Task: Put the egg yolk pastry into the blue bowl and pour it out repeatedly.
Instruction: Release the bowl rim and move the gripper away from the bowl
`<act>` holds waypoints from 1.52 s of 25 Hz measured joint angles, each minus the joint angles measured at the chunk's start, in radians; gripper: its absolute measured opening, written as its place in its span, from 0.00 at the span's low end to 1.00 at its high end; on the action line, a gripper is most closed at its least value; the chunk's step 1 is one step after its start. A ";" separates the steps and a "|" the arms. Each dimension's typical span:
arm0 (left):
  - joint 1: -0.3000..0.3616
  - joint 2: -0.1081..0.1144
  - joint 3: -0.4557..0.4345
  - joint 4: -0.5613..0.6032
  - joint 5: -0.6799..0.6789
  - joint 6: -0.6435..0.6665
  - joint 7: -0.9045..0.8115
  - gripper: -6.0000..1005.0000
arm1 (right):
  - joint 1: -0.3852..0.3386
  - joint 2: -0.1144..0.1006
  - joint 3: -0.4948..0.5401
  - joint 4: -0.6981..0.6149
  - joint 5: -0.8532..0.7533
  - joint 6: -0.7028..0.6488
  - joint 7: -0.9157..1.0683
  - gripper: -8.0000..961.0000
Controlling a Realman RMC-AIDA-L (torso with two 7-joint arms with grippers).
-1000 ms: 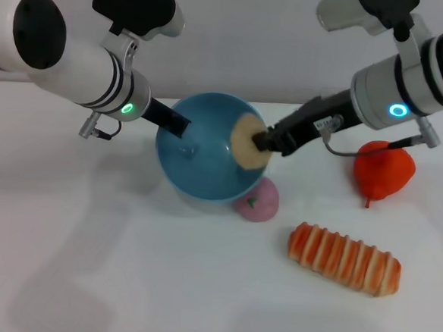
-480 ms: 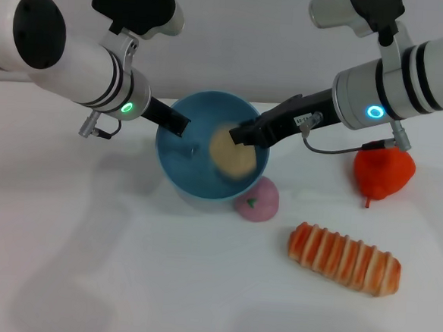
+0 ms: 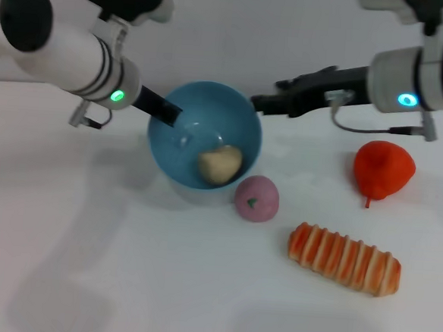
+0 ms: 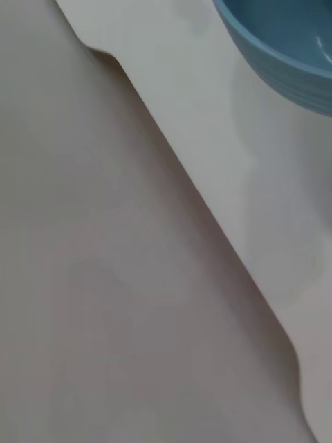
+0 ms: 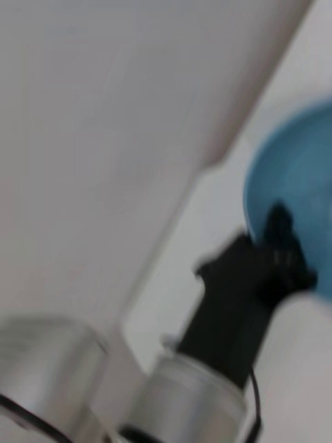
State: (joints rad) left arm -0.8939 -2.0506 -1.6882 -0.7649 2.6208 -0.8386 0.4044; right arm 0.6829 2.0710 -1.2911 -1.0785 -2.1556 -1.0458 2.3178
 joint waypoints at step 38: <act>-0.011 -0.008 -0.002 0.079 0.150 -0.166 -0.054 0.01 | -0.212 0.000 0.057 -0.100 0.293 0.073 -0.309 0.54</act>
State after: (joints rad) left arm -0.9053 -2.0587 -1.6899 -0.6854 2.7713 -1.0043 0.3500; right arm 0.4706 2.0709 -1.2345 -1.1786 -1.8621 -0.9724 2.0089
